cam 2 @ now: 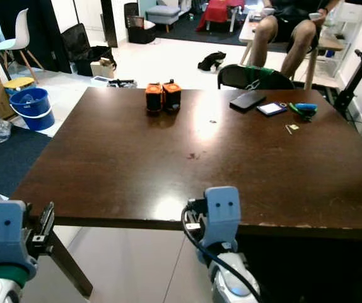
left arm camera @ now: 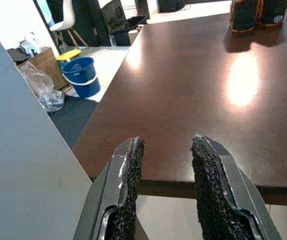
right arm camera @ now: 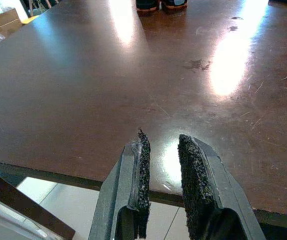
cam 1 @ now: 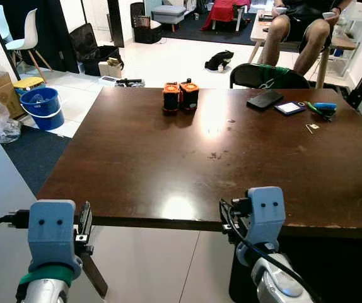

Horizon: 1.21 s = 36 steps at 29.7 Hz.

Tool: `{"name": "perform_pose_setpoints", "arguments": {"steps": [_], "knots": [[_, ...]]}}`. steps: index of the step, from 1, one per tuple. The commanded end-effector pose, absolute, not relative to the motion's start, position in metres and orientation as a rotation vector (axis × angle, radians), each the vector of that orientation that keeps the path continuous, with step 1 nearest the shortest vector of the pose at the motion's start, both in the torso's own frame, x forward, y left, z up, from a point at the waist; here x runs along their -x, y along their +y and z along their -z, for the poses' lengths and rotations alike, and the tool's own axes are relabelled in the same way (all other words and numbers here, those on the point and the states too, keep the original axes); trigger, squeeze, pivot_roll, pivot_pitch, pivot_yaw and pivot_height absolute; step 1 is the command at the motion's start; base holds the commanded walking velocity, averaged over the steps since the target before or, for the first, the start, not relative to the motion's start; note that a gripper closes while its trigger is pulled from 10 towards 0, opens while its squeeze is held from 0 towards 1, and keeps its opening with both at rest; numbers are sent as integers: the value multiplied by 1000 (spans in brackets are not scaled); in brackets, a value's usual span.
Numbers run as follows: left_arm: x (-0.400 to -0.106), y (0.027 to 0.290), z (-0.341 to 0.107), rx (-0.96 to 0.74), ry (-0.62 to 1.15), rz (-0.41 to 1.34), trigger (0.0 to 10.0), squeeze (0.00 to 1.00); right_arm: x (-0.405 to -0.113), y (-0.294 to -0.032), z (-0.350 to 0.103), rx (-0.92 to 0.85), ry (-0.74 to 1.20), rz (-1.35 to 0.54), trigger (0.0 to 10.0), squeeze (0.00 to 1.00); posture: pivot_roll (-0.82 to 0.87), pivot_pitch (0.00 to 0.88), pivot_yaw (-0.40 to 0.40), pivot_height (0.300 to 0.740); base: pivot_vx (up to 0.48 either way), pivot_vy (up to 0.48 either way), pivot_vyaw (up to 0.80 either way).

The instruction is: Hang keys on a hook

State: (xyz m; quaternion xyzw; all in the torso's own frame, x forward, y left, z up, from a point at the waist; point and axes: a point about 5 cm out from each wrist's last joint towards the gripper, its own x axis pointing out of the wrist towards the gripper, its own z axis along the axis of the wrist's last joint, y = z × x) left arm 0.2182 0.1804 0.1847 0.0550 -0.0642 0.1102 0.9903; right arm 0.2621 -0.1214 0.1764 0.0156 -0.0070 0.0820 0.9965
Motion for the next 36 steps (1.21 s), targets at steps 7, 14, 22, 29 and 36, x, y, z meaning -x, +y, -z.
{"name": "perform_pose_setpoints", "arguments": {"steps": [7,14,22,29,36], "knots": [[-216,183,-185,-109,-124,-227,10000,0,-260,-122,-179,-43,-19,-161,10000,0,-87,126,133,740,0,0,0],[-216,182,-186,-109,-124,-227,10000,0,-259,-123,-179,-44,-19,-161,10000,0,-86,129,133,740,0,0,0],[-216,182,-186,-109,-123,-227,10000,0,-259,-123,-179,-45,-18,-160,10000,0,-86,129,133,740,0,0,0],[-216,182,-186,-111,-123,-226,10000,0,-259,-123,-179,-47,-18,-160,10000,0,-86,129,133,740,0,0,0],[-216,183,-186,-119,-120,-225,10000,0,-259,-123,-179,-48,-17,-161,10000,0,-86,129,133,740,0,-84,0]]}}
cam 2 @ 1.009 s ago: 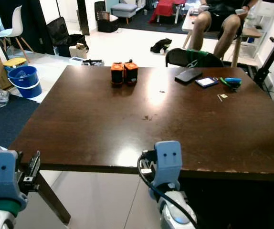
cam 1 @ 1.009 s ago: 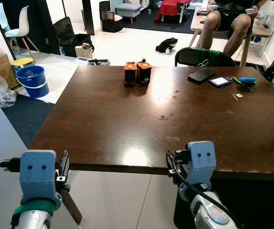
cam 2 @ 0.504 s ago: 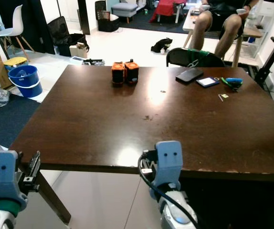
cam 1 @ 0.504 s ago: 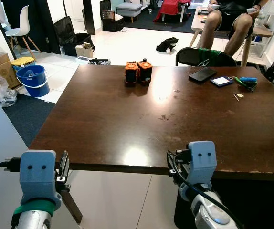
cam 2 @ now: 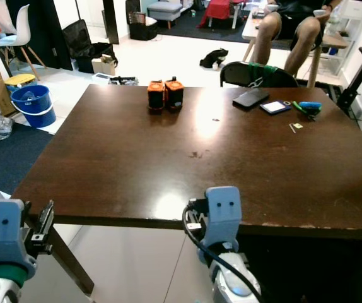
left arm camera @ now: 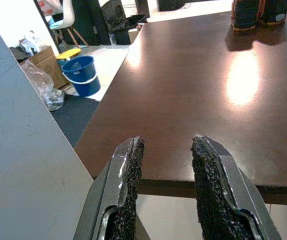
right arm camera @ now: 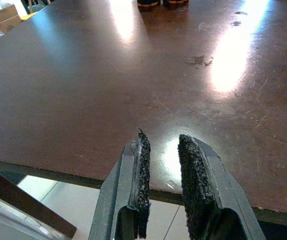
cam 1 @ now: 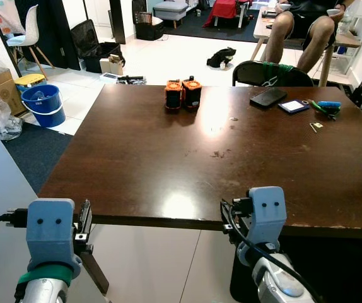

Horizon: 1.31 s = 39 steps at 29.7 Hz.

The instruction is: Hang keys on a hook

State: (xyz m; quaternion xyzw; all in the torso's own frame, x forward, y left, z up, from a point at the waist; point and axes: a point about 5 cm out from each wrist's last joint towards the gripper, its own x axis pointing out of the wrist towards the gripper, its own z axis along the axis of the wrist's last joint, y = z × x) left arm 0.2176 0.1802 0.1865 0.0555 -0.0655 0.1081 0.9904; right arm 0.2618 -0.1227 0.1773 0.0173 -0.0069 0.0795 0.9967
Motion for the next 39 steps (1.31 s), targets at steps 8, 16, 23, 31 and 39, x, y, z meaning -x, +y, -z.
{"name": "perform_pose_setpoints", "arguments": {"steps": [8,16,23,31,39], "knots": [[-216,183,-186,-117,-119,-226,10000,0,-260,-123,-179,-49,-16,-161,10000,0,-86,129,133,740,0,-324,0],[-217,183,-180,-119,-109,-227,10000,0,-261,-122,-173,-49,-3,-161,10000,0,-86,133,125,740,0,-327,0],[-223,186,-169,-137,-85,-227,10000,0,-268,-118,-162,-63,34,-167,10000,0,-88,105,119,740,0,-298,0],[-230,189,-153,-158,-52,-227,10000,0,-279,-113,-146,-86,83,-181,10000,0,-84,84,117,740,0,-272,0],[-238,189,-138,-170,-23,-215,10000,0,-286,-112,-130,-93,115,-177,10000,0,-83,82,122,740,0,-273,0]]}}
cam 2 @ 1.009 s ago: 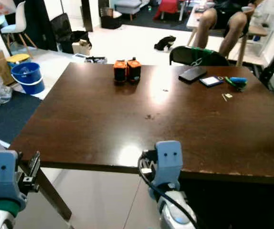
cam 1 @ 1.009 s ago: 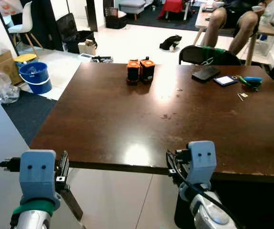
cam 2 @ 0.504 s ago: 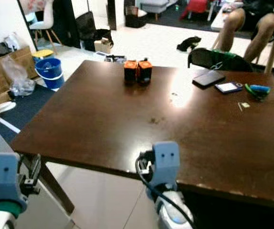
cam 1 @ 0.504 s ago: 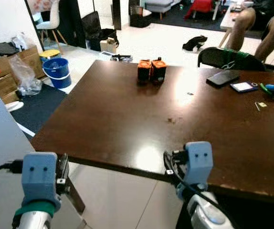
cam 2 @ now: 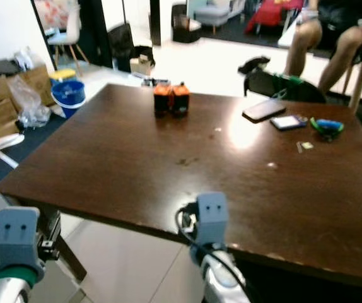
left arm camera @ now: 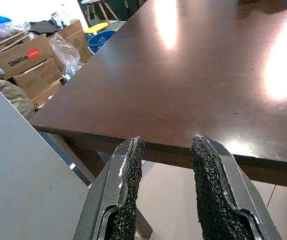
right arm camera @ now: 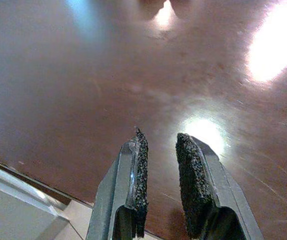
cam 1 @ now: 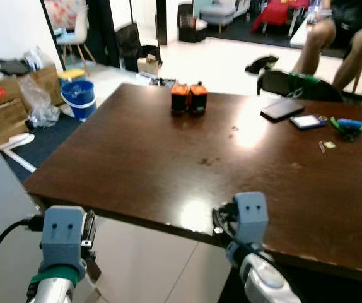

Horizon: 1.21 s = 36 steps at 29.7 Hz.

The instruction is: Hang keys on a hook

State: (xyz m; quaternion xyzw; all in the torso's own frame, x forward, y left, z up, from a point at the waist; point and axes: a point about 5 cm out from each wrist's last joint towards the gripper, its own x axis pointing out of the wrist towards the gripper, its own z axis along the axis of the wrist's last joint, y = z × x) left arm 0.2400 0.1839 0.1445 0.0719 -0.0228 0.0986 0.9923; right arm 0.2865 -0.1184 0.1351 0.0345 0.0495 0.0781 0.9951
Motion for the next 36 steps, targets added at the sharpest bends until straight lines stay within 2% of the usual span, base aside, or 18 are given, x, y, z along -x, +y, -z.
{"name": "perform_pose_setpoints", "arguments": {"steps": [1,16,23,30,36], "knots": [[-239,189,-136,-172,-23,-212,10000,0,-287,-112,-128,-93,117,-176,10000,0,-85,80,124,740,0,-270,0],[-242,186,-117,-147,-9,-178,10000,0,-286,-114,-108,-84,130,-170,10000,0,-112,62,140,740,0,-272,0],[-240,188,-116,-11,-8,-219,10000,0,-287,-120,-100,-122,176,-151,10000,0,-126,32,147,740,0,0,0],[-245,176,-115,-49,-22,-175,10000,0,-288,-115,-101,-71,124,-198,10000,0,-154,0,136,740,0,0,0],[-248,174,-120,-44,-39,-154,10000,0,-288,-116,-93,-60,141,-182,10000,0,-150,0,131,740,0,0,-800]]}}
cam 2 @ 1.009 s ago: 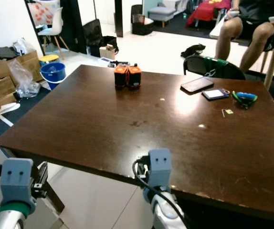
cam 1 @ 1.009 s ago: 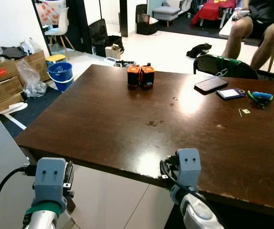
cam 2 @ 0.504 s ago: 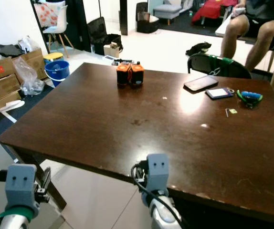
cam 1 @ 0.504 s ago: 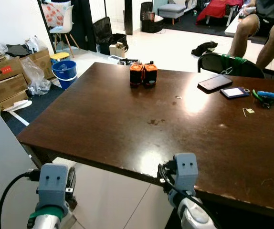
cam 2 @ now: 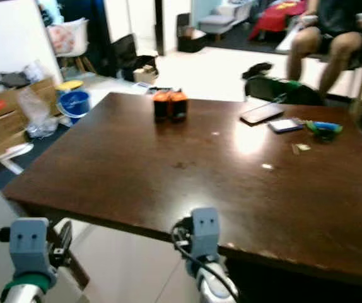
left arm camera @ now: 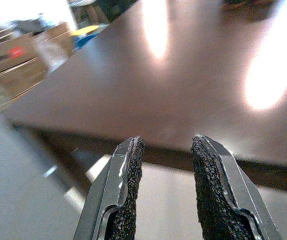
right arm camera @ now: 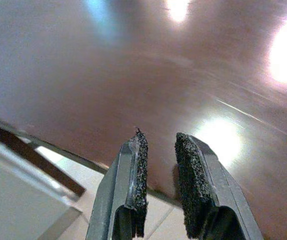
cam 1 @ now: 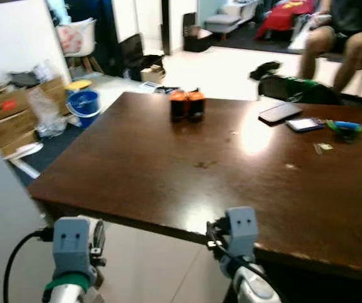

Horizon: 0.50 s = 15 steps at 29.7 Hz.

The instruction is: Hang keys on a hook

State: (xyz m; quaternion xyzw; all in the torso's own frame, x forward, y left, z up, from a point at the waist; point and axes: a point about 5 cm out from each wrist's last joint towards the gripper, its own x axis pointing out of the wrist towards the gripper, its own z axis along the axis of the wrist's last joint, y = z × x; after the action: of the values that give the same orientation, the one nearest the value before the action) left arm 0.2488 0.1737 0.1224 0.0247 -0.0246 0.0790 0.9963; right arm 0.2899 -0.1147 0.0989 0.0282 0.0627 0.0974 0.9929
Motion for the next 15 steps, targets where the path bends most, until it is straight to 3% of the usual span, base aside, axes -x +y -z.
{"name": "perform_pose_setpoints", "arguments": {"steps": [1,5,10,15], "knots": [[-248,175,-127,-37,-67,-151,10000,0,-290,-117,-93,-57,136,-173,10000,0,-149,0,131,740,0,0,-800],[-246,173,-160,15,-253,-115,10000,0,-294,-119,-99,-66,96,-159,10000,0,-147,0,129,740,0,0,-800],[-245,172,-161,-11,-259,-84,10000,0,-297,-123,-101,-66,76,-150,10000,0,-146,0,127,740,0,0,-800],[-241,175,-144,-19,-170,-112,10000,0,-300,-126,-102,-66,56,-151,10000,0,-154,0,132,740,0,0,0]]}}
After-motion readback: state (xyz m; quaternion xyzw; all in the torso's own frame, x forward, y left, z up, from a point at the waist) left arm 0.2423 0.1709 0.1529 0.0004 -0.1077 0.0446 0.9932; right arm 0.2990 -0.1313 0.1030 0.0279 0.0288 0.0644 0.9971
